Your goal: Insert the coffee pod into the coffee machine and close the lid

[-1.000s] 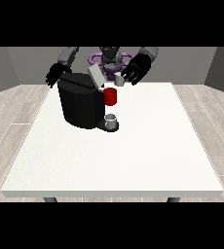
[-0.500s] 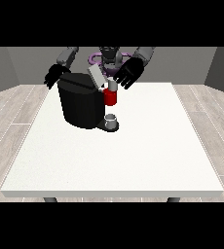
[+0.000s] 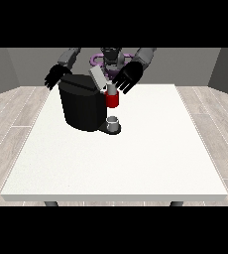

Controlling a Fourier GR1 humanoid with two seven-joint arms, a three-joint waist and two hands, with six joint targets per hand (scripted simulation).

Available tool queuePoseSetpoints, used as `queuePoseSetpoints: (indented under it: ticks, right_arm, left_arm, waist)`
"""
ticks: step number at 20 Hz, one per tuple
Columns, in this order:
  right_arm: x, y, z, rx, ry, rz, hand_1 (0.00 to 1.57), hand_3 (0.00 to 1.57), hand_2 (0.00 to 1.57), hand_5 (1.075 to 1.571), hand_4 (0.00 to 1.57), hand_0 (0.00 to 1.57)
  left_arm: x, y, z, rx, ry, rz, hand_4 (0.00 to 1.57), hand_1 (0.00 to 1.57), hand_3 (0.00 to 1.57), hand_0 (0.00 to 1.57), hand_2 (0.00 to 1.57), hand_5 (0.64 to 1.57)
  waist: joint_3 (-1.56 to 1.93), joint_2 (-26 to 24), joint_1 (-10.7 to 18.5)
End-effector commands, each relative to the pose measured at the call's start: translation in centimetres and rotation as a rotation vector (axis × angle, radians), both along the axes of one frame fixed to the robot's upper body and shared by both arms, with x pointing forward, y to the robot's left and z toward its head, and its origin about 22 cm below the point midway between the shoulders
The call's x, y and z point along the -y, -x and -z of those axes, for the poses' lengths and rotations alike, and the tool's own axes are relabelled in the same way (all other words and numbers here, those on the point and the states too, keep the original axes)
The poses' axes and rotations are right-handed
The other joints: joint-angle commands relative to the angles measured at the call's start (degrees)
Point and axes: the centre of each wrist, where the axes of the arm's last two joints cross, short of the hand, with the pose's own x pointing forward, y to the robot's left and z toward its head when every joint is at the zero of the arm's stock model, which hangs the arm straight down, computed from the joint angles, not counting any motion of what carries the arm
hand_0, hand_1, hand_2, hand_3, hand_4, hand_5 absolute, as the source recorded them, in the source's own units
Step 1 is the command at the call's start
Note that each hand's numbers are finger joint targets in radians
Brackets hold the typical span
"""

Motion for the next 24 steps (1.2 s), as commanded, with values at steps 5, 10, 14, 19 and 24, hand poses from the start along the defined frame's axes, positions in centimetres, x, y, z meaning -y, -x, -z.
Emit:
queuePoseSetpoints:
  ticks: [5, 10, 14, 19, 24]
  right_arm:
    - [0.8, -0.5, 0.4, -0.04, -0.006, 0.047, 0.0, 0.0, 0.0, 1.571, 0.5, 0.0]
    - [0.0, -0.8, -1.0, 0.013, -0.009, 0.044, 0.0, 0.0, 0.0, 1.571, 0.45, 0.0]
    - [1.3, 1.2, 2.6, -0.009, -0.021, 0.052, 0.0, 0.0, 0.0, 1.571, 0.42, 0.0]
    - [2.1, -0.4, -0.8, 0.003, -0.031, 0.026, 0.0, 0.0, 0.0, 1.571, 0.4, 0.0]
    - [2.2, -0.7, 0.8, 0.016, -0.009, 0.052, 0.0, 0.0, 0.0, 1.571, 0.38, 0.0]
  left_arm:
    - [2.3, -0.3, -0.5, -0.039, -0.026, 0.044, 0.5, 1.2, 1.2, 1.2, 1.27, 1.571]
    - [0.7, -0.2, 0.6, -0.022, -0.035, 0.005, 0.49, 1.16, 1.18, 1.16, 1.24, 1.571]
    - [0.6, 0.0, 2.2, -0.046, -0.024, 0.036, 0.49, 1.22, 1.2, 1.22, 1.27, 1.571]
    - [0.1, -0.1, 1.3, -0.044, -0.034, 0.024, 0.48, 1.22, 1.17, 1.22, 1.27, 1.571]
    - [2.4, -0.4, 0.4, -0.032, -0.04, 0.03, 0.46, 1.16, 1.06, 1.16, 1.19, 1.571]
  waist:
    - [0.01, -2.19, 2.06]
    - [-0.01, 1.04, 1.78]
    - [0.0, -0.5, 2.19]
    - [-0.01, 0.68, 0.91]
    - [0.02, 2.47, 1.51]
